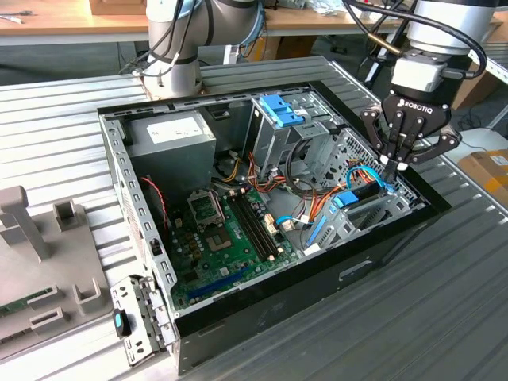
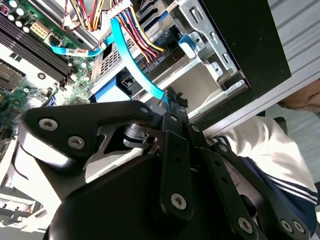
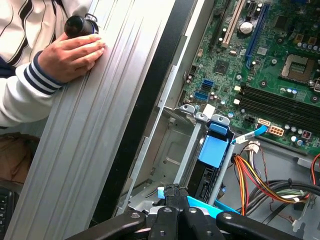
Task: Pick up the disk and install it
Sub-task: 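Insert the first disk wire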
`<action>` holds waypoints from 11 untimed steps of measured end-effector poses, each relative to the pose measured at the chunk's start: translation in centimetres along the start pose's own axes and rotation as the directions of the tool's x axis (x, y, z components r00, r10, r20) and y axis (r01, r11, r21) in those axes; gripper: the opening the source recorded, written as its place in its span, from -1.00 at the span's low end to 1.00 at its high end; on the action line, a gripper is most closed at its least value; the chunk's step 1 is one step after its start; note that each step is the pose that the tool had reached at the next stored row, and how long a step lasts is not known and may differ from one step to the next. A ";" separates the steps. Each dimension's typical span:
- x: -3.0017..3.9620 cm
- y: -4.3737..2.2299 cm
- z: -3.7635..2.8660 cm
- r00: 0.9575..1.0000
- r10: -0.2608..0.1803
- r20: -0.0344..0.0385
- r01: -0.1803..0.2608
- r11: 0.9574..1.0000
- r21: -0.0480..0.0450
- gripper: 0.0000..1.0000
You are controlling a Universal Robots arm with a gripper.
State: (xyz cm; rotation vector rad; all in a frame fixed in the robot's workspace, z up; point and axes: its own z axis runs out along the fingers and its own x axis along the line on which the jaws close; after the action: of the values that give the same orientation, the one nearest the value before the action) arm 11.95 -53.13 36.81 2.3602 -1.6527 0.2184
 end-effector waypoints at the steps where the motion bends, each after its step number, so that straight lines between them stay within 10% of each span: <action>1: 0.00 0.00 0.00 1.000 0.000 0.000 0.000 1.000 0.000 -0.79; 4: 0.00 0.00 0.00 1.000 0.000 0.002 0.000 1.000 0.001 -0.79; 5: -0.02 0.04 0.00 0.998 -0.002 0.066 0.001 1.000 0.024 -0.79; 7: -0.04 0.10 0.00 0.990 -0.007 0.139 0.000 0.999 0.051 -0.79; 9: -0.06 0.13 0.00 0.983 -0.010 0.182 -0.002 0.998 0.067 -0.79; 10: -0.06 0.15 0.00 0.976 -0.014 0.217 -0.004 0.997 0.080 -0.79; 11: -0.06 0.15 -0.02 0.973 -0.015 0.229 -0.005 0.996 0.085 -0.79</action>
State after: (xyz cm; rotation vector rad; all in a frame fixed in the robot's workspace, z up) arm 11.79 -53.12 36.82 2.5346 -1.7703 0.0139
